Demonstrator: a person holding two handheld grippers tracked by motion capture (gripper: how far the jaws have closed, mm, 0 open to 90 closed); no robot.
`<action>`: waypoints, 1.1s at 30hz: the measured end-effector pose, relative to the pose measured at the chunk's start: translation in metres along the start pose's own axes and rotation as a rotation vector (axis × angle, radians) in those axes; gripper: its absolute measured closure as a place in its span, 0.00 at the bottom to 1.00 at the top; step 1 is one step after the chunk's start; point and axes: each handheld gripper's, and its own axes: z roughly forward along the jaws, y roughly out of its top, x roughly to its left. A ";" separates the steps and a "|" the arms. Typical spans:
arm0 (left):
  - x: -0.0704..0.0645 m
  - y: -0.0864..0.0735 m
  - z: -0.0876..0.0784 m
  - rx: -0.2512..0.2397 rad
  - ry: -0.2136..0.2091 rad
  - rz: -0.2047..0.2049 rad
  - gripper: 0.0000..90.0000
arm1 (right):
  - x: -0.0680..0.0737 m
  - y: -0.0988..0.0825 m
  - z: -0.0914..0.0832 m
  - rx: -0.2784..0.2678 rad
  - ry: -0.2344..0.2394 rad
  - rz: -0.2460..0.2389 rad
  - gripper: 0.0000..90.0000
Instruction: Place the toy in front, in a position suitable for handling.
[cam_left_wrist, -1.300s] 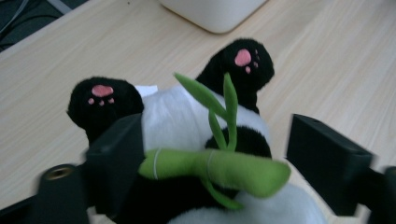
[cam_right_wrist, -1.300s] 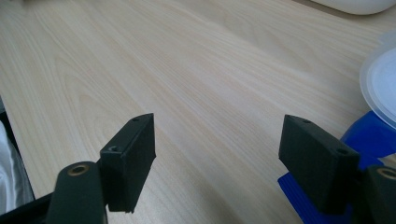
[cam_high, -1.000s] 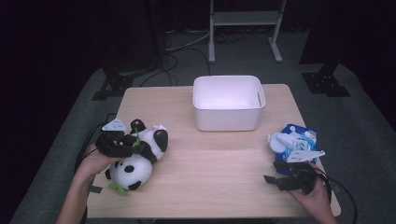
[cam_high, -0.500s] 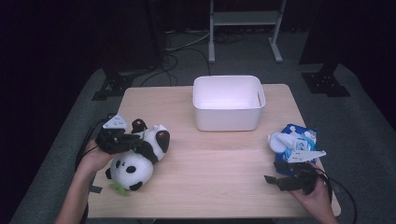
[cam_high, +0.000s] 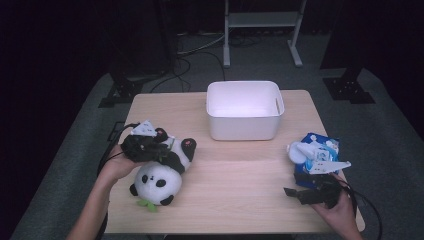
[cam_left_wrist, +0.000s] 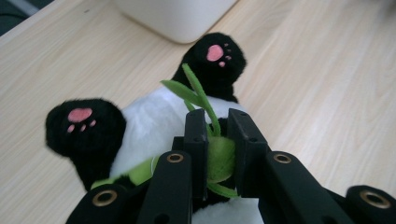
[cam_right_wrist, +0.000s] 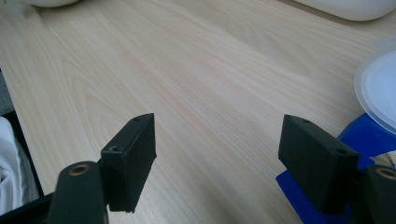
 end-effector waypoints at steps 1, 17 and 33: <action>-0.003 0.004 0.003 0.000 -0.012 0.012 0.87 | 0.000 0.000 0.000 0.001 0.000 0.001 0.29; -0.076 0.076 0.065 -0.011 -0.249 0.209 0.86 | 0.001 0.001 -0.005 -0.015 0.005 -0.008 0.29; -0.111 0.092 0.086 -0.011 -0.362 0.270 0.76 | 0.002 0.027 -0.002 -0.009 0.054 -0.040 0.40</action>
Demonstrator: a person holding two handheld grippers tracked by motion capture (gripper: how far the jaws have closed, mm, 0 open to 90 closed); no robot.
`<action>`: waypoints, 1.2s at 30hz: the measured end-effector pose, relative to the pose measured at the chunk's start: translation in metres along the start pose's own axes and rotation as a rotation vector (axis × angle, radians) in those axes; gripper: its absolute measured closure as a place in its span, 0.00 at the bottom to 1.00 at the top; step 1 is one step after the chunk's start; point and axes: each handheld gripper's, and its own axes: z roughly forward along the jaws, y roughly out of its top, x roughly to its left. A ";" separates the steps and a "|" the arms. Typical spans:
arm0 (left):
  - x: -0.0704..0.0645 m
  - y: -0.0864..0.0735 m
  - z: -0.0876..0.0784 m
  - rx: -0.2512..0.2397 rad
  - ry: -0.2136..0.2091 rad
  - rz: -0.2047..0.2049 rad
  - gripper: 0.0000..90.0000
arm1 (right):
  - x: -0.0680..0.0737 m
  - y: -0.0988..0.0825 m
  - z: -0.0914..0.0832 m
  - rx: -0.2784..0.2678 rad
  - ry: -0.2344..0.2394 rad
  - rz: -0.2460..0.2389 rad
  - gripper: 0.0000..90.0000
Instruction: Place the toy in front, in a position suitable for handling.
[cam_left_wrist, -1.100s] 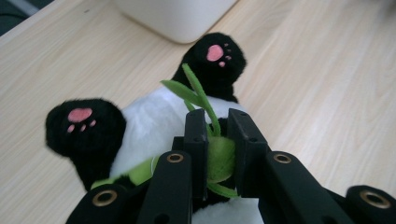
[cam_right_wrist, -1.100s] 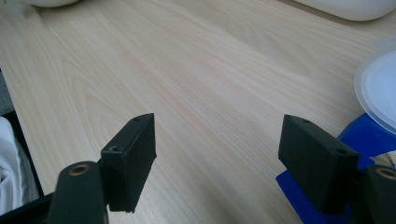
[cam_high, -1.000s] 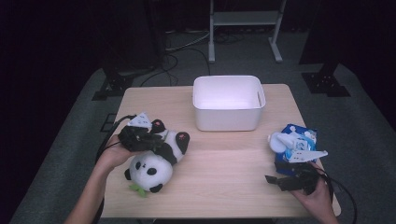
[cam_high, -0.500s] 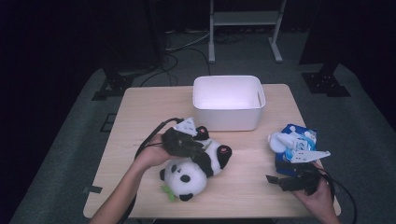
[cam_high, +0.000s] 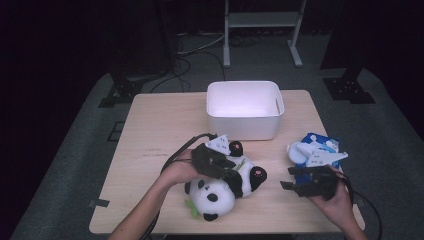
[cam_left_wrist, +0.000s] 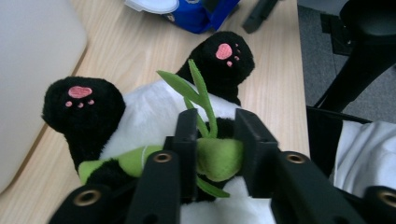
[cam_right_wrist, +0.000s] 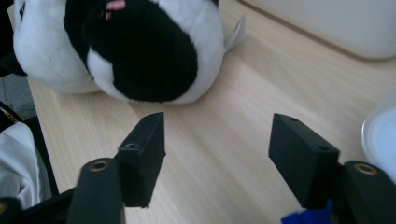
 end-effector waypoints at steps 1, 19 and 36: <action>-0.001 0.000 -0.001 0.005 0.000 -0.004 0.71 | -0.002 0.007 0.001 0.001 0.008 -0.004 0.43; -0.014 -0.053 -0.028 0.039 0.084 -0.110 0.46 | -0.021 0.086 0.054 0.133 0.068 -0.054 0.63; -0.009 -0.081 -0.020 0.054 0.132 -0.157 0.31 | -0.006 0.070 0.076 0.224 0.176 -0.072 0.85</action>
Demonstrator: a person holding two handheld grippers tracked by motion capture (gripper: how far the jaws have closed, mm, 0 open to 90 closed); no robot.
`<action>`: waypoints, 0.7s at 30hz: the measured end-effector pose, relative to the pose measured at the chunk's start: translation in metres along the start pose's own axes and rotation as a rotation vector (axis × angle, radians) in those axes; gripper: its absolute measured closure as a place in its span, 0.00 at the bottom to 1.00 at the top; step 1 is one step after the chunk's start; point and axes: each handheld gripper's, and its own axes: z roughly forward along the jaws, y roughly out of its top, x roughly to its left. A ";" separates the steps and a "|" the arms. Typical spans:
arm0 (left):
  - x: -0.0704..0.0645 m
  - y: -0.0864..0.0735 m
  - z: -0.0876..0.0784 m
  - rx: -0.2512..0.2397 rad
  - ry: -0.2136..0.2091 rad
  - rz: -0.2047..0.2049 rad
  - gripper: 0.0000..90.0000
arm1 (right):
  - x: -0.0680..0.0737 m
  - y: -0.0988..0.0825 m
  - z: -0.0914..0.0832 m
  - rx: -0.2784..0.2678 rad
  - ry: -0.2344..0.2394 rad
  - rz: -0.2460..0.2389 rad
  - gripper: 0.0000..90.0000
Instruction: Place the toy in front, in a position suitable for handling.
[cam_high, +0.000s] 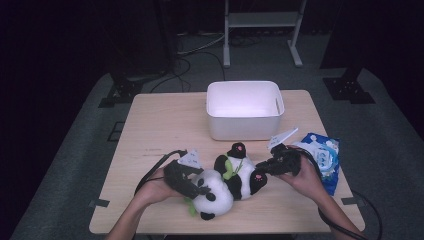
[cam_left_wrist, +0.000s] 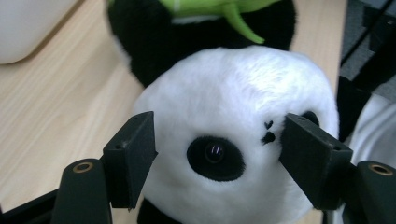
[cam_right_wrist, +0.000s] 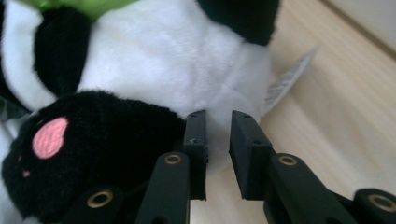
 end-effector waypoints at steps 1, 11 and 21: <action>0.002 -0.001 0.000 -0.002 0.007 0.002 0.31 | 0.002 -0.002 0.000 0.004 0.005 -0.004 0.85; 0.015 0.001 0.007 -0.039 0.061 -0.021 0.32 | 0.024 -0.021 -0.009 0.023 0.020 -0.025 0.86; 0.020 0.004 0.016 -0.094 0.010 -0.023 0.32 | 0.032 -0.039 -0.021 0.043 -0.011 -0.007 0.71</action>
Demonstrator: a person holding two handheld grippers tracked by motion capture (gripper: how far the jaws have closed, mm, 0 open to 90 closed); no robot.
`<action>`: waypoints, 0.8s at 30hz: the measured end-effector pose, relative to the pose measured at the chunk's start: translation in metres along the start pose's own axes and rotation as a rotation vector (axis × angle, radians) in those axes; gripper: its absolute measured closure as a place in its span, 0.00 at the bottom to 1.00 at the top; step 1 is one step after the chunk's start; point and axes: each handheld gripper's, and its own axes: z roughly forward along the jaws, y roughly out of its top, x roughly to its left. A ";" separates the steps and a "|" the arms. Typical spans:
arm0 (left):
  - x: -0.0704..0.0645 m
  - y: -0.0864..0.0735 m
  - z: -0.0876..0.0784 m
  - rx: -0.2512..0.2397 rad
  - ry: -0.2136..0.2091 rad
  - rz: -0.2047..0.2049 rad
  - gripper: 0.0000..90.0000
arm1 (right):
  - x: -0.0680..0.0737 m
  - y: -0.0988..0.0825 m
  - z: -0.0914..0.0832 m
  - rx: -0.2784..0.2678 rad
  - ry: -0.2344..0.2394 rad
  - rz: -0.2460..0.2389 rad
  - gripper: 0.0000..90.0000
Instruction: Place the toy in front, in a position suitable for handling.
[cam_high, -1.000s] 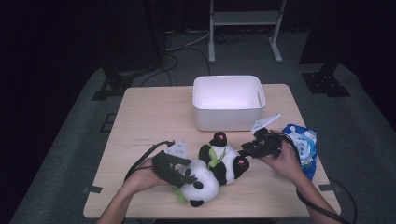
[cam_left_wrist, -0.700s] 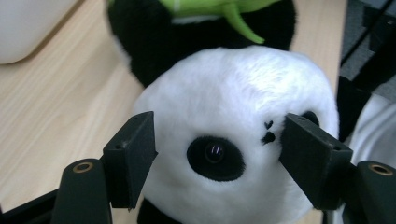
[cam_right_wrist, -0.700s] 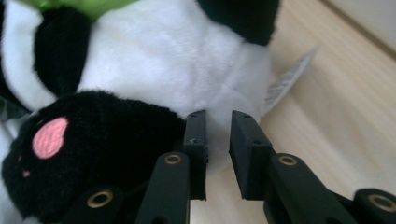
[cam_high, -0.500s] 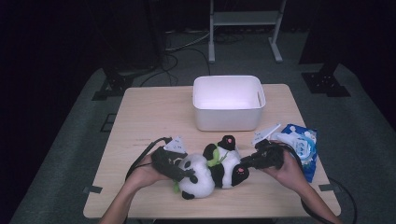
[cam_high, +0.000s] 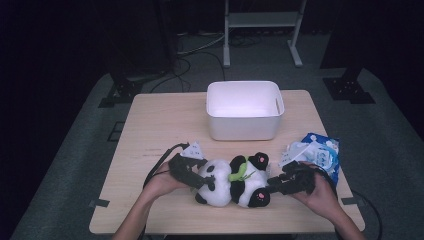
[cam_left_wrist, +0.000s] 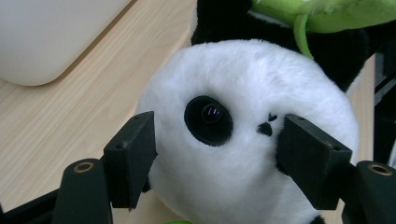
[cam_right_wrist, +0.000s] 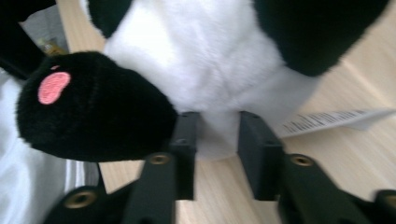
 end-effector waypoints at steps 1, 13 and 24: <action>0.000 0.000 0.000 0.000 0.000 0.000 0.32 | -0.001 0.000 -0.003 -0.003 -0.005 0.006 0.70; -0.001 -0.005 -0.006 -0.031 -0.042 0.009 0.25 | 0.013 0.038 -0.031 -0.083 -0.006 -0.052 0.51; 0.006 -0.016 -0.006 -0.023 -0.068 -0.005 0.18 | 0.018 0.058 -0.007 -0.041 0.011 -0.090 0.44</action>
